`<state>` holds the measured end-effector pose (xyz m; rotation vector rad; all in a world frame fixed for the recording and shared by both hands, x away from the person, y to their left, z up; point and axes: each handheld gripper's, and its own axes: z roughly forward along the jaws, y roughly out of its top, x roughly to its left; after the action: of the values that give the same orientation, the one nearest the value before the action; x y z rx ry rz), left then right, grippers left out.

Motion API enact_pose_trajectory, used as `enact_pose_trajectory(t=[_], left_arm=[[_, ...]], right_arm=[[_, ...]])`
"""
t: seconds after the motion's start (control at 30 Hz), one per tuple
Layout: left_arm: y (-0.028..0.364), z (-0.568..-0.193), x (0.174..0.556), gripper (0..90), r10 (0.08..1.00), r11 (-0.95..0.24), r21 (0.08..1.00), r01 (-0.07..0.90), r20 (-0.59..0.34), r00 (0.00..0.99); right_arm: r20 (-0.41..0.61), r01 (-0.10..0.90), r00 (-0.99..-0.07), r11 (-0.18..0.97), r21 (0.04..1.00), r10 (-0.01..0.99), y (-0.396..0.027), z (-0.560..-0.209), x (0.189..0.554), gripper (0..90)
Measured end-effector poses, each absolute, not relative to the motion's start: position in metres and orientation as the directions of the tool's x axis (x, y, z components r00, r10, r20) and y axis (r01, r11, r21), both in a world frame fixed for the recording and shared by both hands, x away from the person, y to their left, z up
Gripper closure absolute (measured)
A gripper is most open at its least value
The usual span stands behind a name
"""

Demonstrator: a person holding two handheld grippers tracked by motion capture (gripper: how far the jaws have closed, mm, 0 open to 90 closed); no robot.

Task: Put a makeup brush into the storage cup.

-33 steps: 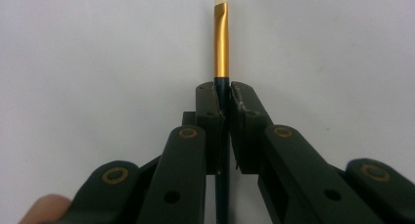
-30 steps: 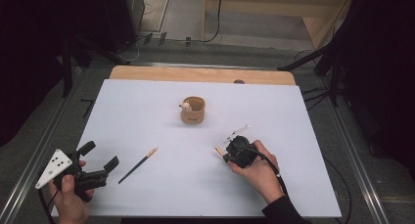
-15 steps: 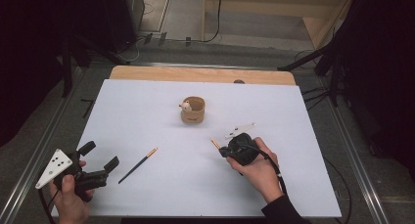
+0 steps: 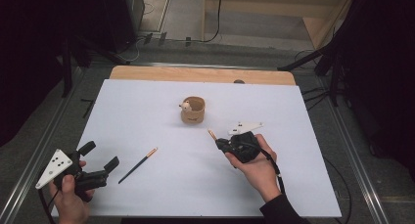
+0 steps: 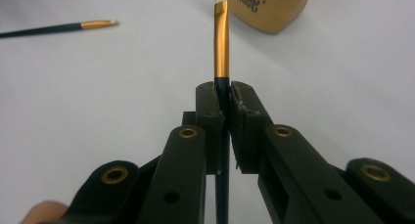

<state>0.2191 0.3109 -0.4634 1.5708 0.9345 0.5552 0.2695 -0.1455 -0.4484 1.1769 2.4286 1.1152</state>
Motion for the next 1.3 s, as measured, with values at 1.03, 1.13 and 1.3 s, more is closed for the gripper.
enact_pose_trajectory(t=[1.03,1.13,1.3], left_arm=[[0.312,-0.463,0.219,0.0,0.814,-0.008,0.965,0.263,-0.147,0.562],[0.312,-0.463,0.219,0.0,0.814,-0.008,0.965,0.264,-0.147,0.563],[0.312,-0.463,0.219,0.0,0.813,-0.007,0.965,0.263,-0.147,0.563]], right_arm=[[0.120,0.401,-0.662,0.215,0.890,0.740,-0.147,-0.442,0.281,84.5],[0.116,0.382,-0.664,0.202,0.902,0.739,-0.147,-0.443,0.284,84.6],[0.099,0.349,-0.662,0.189,0.918,0.743,-0.146,-0.442,0.287,84.6]])
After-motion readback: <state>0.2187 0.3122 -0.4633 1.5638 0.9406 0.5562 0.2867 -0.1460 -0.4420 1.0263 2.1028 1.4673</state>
